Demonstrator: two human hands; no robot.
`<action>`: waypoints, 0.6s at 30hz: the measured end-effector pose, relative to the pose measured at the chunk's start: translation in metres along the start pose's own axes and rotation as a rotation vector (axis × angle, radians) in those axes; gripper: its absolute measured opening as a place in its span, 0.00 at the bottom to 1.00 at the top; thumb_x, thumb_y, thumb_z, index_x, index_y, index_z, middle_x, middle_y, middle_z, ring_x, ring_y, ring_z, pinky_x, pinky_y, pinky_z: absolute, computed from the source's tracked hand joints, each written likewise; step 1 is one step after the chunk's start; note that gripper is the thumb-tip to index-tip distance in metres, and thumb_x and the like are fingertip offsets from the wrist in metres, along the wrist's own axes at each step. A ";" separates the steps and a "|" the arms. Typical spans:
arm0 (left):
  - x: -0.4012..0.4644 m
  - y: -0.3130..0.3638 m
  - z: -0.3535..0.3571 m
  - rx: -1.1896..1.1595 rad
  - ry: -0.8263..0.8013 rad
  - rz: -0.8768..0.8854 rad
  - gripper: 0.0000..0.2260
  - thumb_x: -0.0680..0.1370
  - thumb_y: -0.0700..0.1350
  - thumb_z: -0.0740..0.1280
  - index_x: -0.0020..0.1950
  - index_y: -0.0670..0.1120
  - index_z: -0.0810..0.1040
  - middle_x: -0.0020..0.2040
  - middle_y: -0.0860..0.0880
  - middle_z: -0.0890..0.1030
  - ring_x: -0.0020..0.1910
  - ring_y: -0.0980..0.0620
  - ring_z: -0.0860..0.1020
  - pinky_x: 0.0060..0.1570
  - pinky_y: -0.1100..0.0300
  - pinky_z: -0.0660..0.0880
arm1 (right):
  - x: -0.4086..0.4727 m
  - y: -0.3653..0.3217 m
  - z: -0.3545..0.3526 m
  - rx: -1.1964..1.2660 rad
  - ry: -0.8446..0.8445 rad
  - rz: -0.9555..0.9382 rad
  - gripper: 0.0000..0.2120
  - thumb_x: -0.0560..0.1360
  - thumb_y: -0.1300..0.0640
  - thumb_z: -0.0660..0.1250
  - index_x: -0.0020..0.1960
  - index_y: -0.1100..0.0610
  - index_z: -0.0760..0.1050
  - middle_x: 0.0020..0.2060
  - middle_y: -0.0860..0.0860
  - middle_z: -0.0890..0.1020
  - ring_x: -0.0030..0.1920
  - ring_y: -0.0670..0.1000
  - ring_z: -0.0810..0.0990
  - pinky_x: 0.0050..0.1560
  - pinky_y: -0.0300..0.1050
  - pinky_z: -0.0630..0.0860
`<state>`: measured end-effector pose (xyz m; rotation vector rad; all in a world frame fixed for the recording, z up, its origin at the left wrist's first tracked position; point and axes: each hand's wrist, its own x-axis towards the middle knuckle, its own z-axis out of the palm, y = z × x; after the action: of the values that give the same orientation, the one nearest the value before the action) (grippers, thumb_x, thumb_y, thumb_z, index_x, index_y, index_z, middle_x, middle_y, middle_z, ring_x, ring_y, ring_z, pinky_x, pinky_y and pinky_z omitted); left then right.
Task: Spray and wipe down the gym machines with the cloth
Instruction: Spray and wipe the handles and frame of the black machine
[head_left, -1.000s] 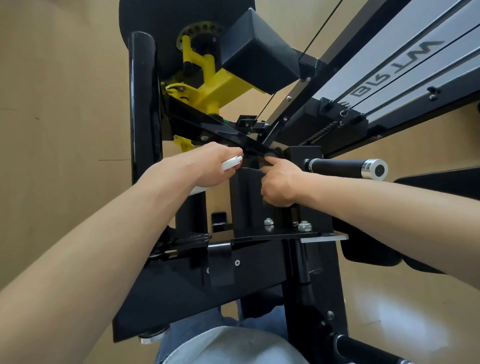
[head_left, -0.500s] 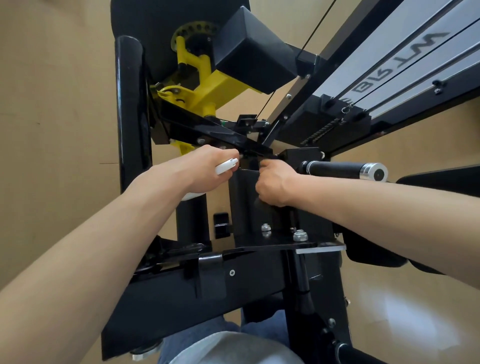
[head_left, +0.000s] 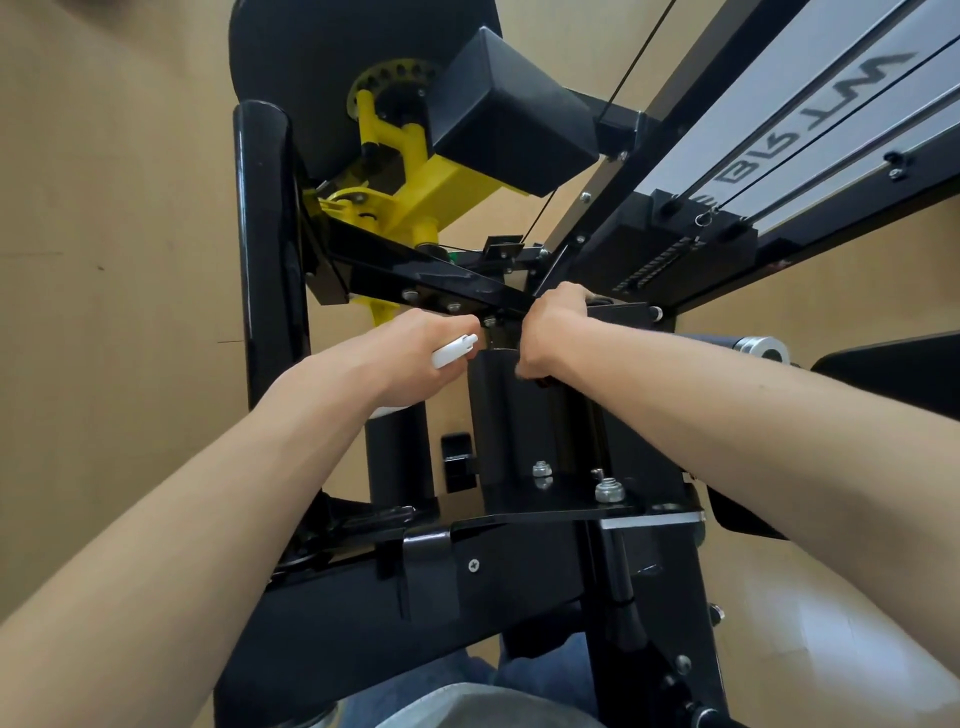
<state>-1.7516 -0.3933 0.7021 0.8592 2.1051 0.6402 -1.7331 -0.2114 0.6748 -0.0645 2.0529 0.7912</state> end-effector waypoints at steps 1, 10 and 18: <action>0.000 0.000 0.000 -0.002 0.001 -0.004 0.09 0.85 0.44 0.66 0.55 0.58 0.70 0.48 0.54 0.76 0.44 0.55 0.75 0.37 0.62 0.68 | 0.001 0.002 0.000 -0.013 -0.017 -0.026 0.26 0.78 0.38 0.62 0.70 0.52 0.71 0.62 0.56 0.78 0.65 0.61 0.75 0.65 0.57 0.74; 0.003 -0.006 0.002 0.019 0.010 -0.011 0.08 0.85 0.44 0.66 0.56 0.57 0.71 0.45 0.57 0.74 0.42 0.57 0.75 0.37 0.61 0.70 | 0.014 0.011 -0.013 0.244 0.073 0.051 0.15 0.81 0.59 0.64 0.67 0.59 0.77 0.60 0.57 0.80 0.60 0.59 0.80 0.51 0.53 0.77; 0.020 0.008 -0.009 -0.130 0.097 -0.043 0.03 0.85 0.47 0.65 0.53 0.53 0.78 0.45 0.53 0.82 0.44 0.54 0.82 0.39 0.64 0.74 | -0.015 0.177 -0.031 0.808 0.135 0.200 0.16 0.83 0.52 0.64 0.64 0.62 0.74 0.46 0.56 0.76 0.45 0.55 0.76 0.40 0.42 0.71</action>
<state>-1.7652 -0.3743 0.7036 0.7219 2.1361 0.8009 -1.8058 -0.0920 0.7882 0.5561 2.3878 0.0228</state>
